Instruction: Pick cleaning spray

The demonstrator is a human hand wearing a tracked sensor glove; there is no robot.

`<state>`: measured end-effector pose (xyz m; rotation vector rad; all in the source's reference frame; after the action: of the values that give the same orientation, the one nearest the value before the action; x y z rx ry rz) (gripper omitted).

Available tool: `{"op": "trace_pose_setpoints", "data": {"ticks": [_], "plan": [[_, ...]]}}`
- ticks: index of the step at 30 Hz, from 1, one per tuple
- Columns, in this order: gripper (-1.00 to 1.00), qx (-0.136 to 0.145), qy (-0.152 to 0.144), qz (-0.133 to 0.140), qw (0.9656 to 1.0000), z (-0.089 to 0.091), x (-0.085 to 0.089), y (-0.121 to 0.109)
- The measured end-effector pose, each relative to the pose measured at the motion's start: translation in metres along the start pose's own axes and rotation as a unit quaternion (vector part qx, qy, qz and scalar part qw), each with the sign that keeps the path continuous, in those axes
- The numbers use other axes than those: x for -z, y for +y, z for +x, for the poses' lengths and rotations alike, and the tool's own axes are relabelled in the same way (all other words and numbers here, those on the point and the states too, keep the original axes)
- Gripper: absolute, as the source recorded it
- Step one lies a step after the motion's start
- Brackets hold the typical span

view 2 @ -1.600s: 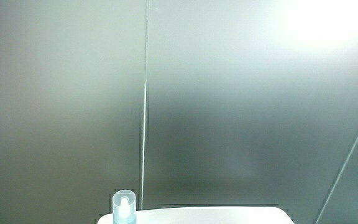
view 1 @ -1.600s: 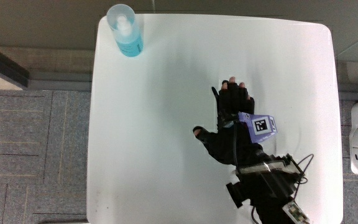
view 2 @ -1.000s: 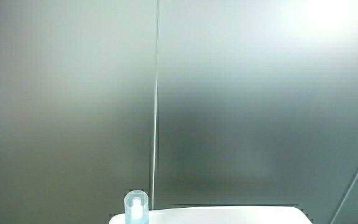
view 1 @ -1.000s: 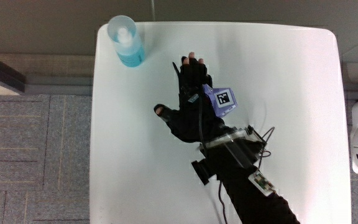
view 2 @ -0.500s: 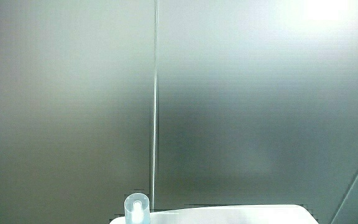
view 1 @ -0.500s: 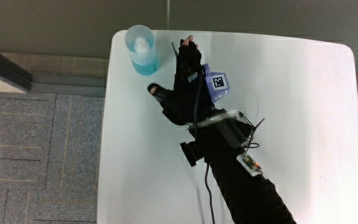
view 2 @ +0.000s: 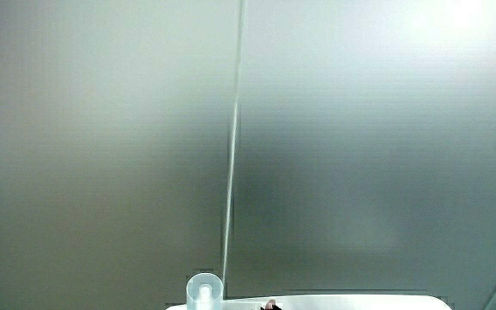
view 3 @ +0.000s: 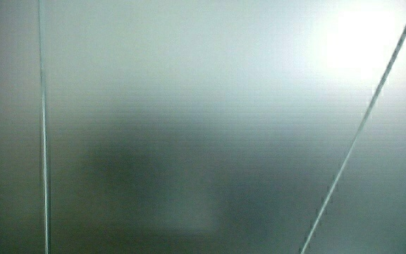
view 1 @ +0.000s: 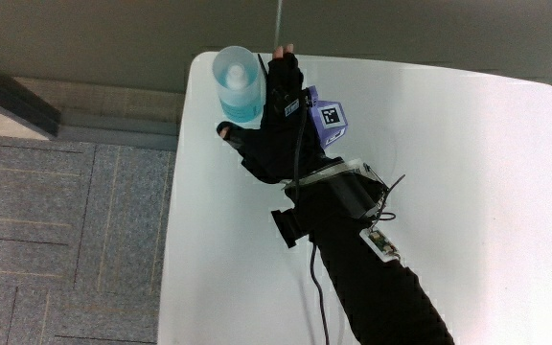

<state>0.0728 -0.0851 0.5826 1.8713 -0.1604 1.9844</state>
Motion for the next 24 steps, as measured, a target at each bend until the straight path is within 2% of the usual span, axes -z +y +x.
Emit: {"op": "trace_pose_setpoints", "data": {"ticks": [2, 5, 6, 9, 10, 11, 12, 13, 15, 16, 24], "plan": [[0.00, -0.007, 0.015, 0.002, 0.9999, -0.0020, -0.0010, 0.0006], [0.21, -0.011, 0.039, 0.009, 0.9992, -0.0030, -0.0031, 0.0002], [0.29, -0.011, 0.028, 0.019, 0.9994, -0.0014, -0.0050, 0.0001], [0.50, -0.025, 0.051, 0.034, 0.9978, -0.0021, -0.0051, -0.0014], [0.57, -0.020, 0.056, 0.039, 0.9975, -0.0038, -0.0048, -0.0029], [0.64, -0.017, 0.051, 0.051, 0.9973, 0.0012, -0.0069, -0.0032], [0.71, -0.032, 0.049, 0.061, 0.9964, -0.0015, -0.0070, -0.0045], [0.79, -0.032, 0.058, 0.063, 0.9958, -0.0042, -0.0065, -0.0055], [0.93, -0.034, 0.056, 0.074, 0.9951, -0.0033, -0.0068, -0.0061], [1.00, -0.032, 0.050, 0.071, 0.9957, -0.0045, -0.0067, -0.0060], [1.00, -0.036, 0.054, 0.073, 0.9952, -0.0017, -0.0087, -0.0066]]}}
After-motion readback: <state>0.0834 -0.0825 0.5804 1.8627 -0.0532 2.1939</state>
